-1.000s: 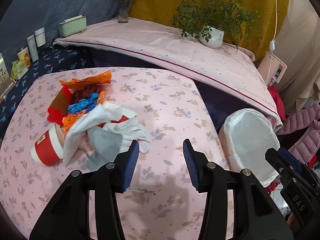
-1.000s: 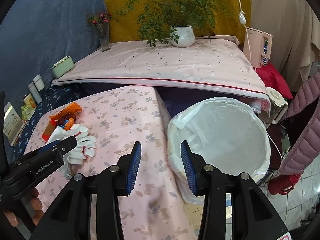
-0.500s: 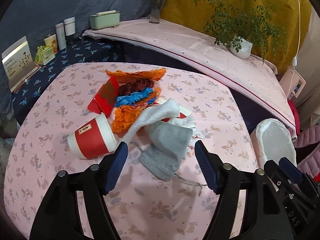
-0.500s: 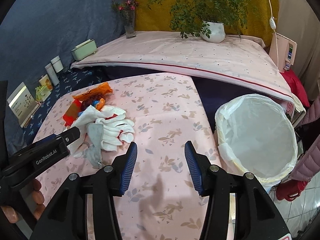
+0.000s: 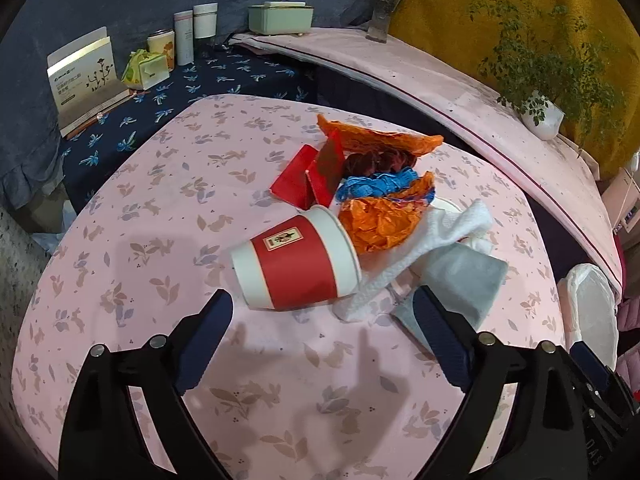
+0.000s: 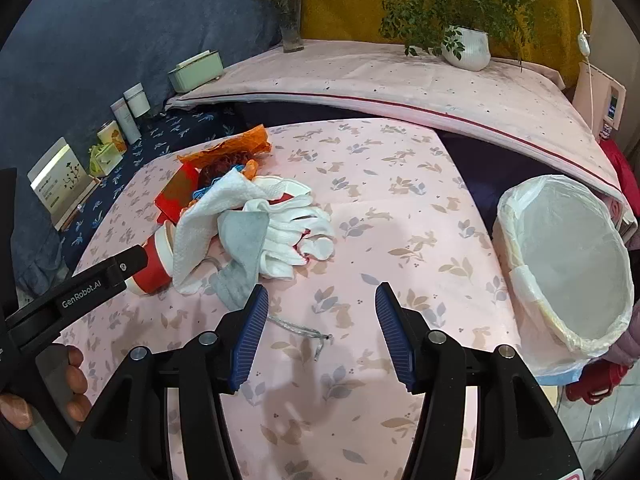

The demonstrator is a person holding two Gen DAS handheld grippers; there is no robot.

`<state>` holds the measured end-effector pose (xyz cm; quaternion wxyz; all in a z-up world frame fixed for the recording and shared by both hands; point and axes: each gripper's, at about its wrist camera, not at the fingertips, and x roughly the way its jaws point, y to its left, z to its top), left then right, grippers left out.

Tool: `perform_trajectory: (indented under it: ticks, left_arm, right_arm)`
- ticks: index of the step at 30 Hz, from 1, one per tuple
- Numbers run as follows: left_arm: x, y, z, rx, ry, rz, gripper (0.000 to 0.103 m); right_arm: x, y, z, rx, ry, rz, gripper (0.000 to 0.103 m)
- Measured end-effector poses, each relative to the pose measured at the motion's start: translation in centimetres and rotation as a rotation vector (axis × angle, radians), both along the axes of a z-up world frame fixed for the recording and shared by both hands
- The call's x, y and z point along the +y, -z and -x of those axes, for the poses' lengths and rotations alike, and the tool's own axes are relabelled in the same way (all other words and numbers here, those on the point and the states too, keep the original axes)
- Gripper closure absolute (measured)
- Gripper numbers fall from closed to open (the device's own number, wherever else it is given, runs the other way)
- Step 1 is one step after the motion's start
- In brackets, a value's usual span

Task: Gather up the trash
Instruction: 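Move both tools back to the trash pile on the table, then grasp the red paper cup with the left tool while the right grasps the grey cloth, then lift the cup and grey cloth and carry both over the white bin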

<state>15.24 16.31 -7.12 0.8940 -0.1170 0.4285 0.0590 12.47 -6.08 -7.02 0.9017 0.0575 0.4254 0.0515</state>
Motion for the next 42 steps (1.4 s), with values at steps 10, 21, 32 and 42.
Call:
perform_trajectory:
  ticks: [10,21,32,42]
  left_arm:
    - [2.9,2.2,-1.7,0.052,-0.050,0.083,0.015]
    - [2.5,3.7,-5.2,0.111,-0.074,0.129,0.015]
    - [2.9,5.5,-5.8,0.144,-0.091,0.110,0.017]
    - [1.9,3.3,-3.9,0.084,-0.067,0.089,0.018]
  right_arm:
    - [3.2,2.4,-1.8,0.043,-0.032,-0.036,0.048]
    - [4.7,4.7,-4.0,0.078,-0.033,-0.053,0.048]
    - [5.3,5.8,-4.7,0.096,-0.048,-0.067,0.063]
    - [4.2,4.0,-3.0,0.049,-0.059,-0.079,0.097]
